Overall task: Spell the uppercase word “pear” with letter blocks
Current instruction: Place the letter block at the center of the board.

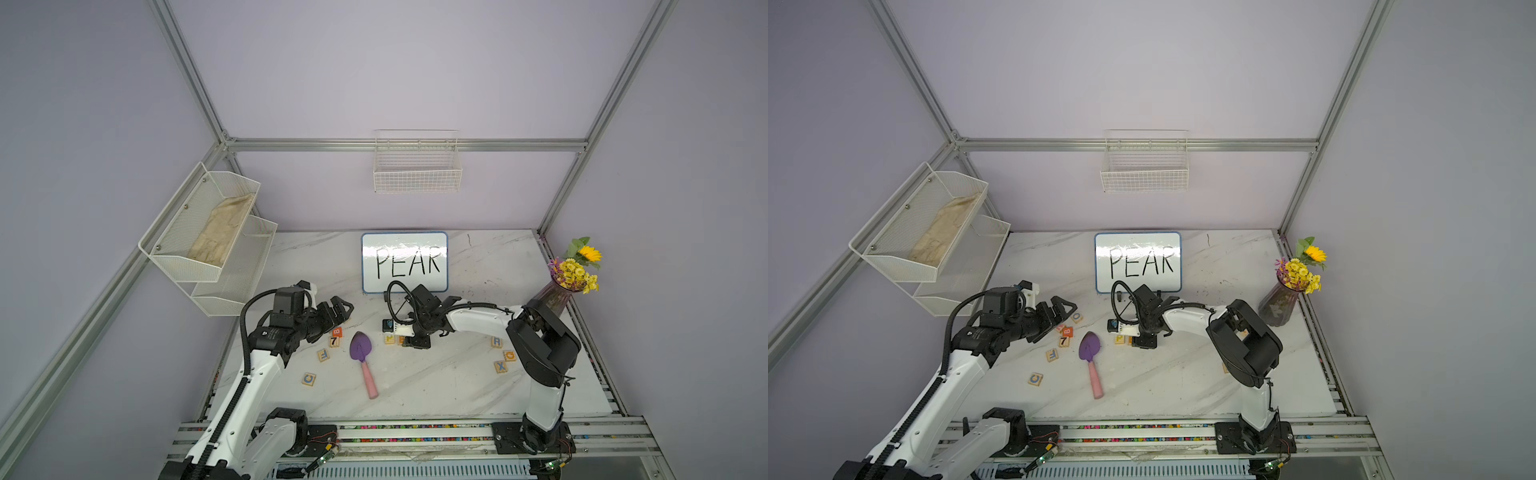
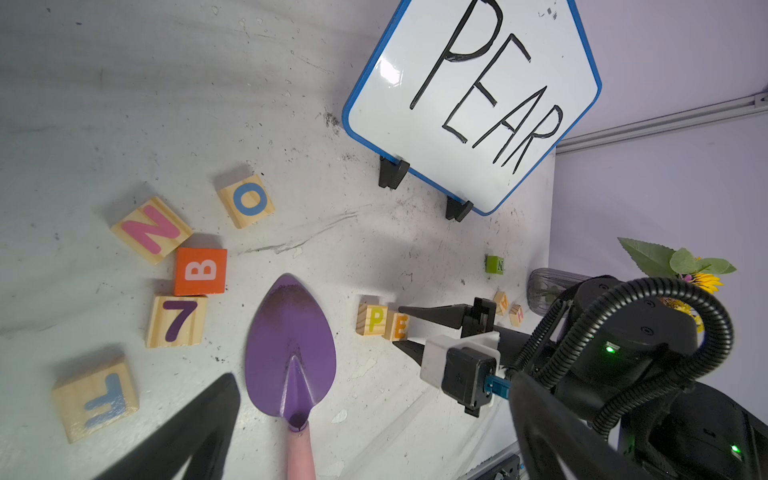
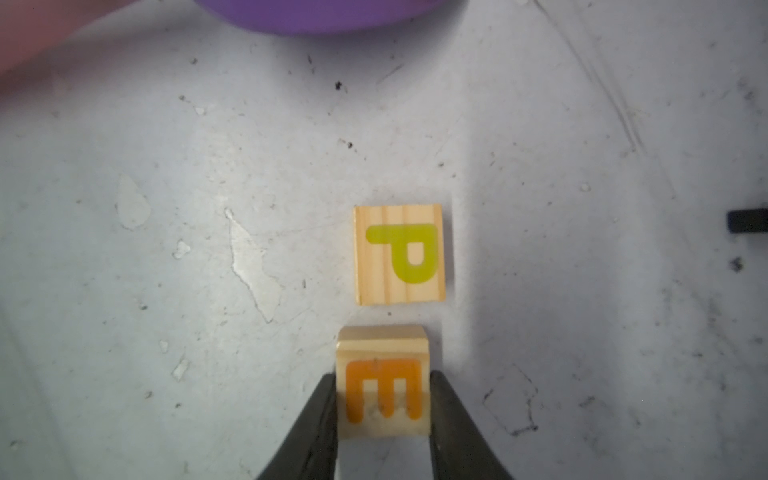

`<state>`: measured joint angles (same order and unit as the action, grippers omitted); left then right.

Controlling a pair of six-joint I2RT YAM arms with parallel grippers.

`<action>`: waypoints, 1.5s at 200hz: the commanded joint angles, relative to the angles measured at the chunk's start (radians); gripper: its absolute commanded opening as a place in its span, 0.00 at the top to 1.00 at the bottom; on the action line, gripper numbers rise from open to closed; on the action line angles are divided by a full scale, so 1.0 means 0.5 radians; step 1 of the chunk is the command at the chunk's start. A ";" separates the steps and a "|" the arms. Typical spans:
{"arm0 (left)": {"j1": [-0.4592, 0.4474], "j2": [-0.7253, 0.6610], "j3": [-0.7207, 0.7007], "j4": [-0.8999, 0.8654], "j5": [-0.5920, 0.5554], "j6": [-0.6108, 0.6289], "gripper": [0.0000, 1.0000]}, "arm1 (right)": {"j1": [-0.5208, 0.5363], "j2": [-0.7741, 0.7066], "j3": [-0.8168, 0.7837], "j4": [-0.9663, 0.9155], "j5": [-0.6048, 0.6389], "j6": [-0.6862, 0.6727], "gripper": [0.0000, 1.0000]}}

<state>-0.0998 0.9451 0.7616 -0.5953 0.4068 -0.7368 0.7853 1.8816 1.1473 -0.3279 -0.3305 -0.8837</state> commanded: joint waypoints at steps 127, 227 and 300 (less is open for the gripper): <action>-0.008 -0.020 -0.034 0.012 -0.025 0.037 0.00 | -0.034 0.100 0.046 -0.080 -0.041 0.027 0.63; -0.006 -0.016 -0.037 0.019 -0.028 0.038 0.00 | -0.037 0.072 0.024 -0.117 -0.023 0.037 0.52; -0.006 -0.022 -0.036 0.020 -0.028 0.041 0.00 | -0.040 0.002 0.014 -0.087 -0.058 0.020 0.49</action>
<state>-0.0998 0.9451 0.7616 -0.5976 0.3889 -0.7368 0.7719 1.9011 1.1698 -0.3279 -0.3450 -0.8562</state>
